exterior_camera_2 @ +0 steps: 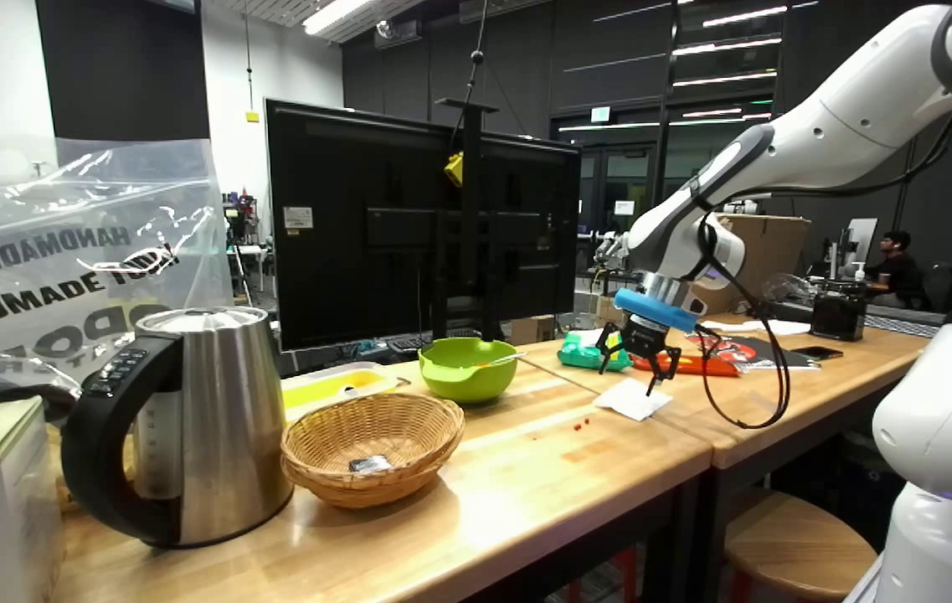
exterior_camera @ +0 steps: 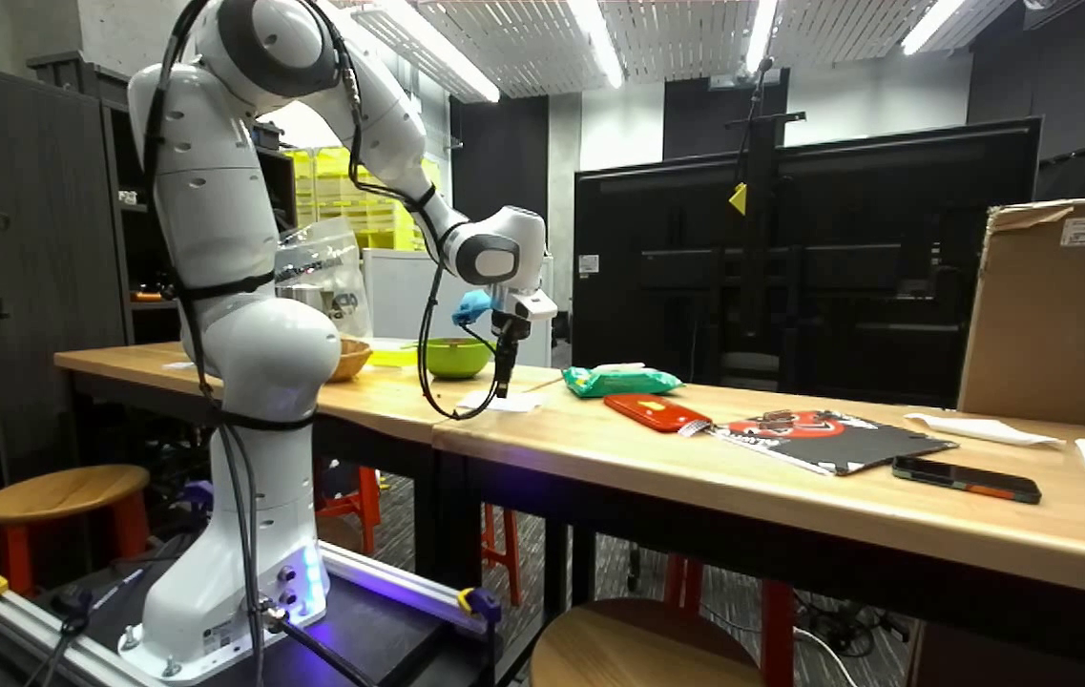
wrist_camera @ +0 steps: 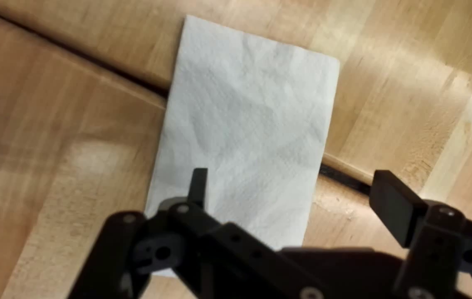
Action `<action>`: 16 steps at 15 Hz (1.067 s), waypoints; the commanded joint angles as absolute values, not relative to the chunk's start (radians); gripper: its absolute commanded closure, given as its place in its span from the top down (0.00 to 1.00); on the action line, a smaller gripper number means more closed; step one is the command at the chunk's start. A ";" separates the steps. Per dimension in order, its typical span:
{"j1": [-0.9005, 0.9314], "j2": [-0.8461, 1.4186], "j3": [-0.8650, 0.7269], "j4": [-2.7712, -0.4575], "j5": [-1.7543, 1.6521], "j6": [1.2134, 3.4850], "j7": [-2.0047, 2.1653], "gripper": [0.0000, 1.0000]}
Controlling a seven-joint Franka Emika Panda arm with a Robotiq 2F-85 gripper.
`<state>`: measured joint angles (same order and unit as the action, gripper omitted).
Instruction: Wipe the table with the piece of tissue
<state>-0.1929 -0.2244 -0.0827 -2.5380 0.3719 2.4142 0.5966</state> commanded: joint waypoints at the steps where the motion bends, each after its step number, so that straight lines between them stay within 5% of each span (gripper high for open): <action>1: -0.177 -0.193 -0.104 -2.524 0.417 2.421 0.568 0.71; 10: -0.181 -0.194 -0.116 -2.533 0.423 2.424 0.572 0.02; 16: -0.183 -0.202 -0.116 -2.537 0.413 2.420 0.578 0.00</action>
